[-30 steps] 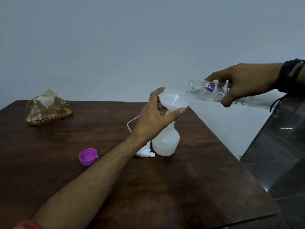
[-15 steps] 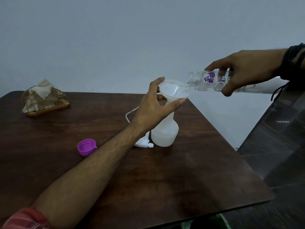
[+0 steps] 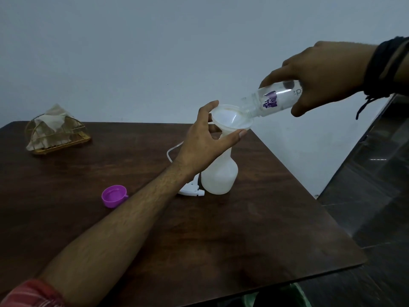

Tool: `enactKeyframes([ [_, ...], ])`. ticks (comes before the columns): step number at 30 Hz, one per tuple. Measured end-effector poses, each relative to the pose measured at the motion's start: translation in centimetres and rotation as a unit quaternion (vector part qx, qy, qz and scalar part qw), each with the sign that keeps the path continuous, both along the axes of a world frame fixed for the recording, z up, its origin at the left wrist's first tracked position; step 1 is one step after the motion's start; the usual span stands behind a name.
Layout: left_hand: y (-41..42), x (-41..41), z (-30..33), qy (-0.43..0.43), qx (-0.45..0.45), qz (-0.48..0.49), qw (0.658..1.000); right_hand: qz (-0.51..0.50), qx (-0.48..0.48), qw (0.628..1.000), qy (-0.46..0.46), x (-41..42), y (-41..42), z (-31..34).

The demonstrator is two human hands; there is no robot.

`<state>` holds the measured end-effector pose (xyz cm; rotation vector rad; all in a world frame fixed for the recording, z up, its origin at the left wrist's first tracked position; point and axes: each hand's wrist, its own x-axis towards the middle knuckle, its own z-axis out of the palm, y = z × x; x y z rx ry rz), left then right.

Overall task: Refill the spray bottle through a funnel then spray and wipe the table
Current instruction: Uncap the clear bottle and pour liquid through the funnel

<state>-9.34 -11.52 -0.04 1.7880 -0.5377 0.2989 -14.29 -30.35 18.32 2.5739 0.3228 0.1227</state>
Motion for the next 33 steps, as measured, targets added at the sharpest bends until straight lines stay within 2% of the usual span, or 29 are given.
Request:
enactKeyframes([
  [5,-0.1,0.0,0.0,0.004,0.004,0.004,1.000,0.053,-0.122,0.989,-0.067,-0.4,1.1,-0.1],
  [11,-0.1,-0.1,0.1,0.009,-0.002,0.004,1.000,0.111,-0.218,0.962,-0.124,-0.7,1.7,-0.3],
  [15,-0.2,-0.2,0.2,0.008,0.007,0.013,1.000,0.132,-0.249,0.945,-0.168,-0.9,1.6,-0.5],
  [19,-0.1,-0.3,0.3,0.012,0.010,0.005,1.000,0.137,-0.260,0.937,-0.190,-0.8,1.5,-0.6],
  [33,0.1,-0.3,-0.2,0.011,0.016,0.029,0.999,0.136,-0.198,0.951,-0.195,-0.9,1.0,-0.8],
])
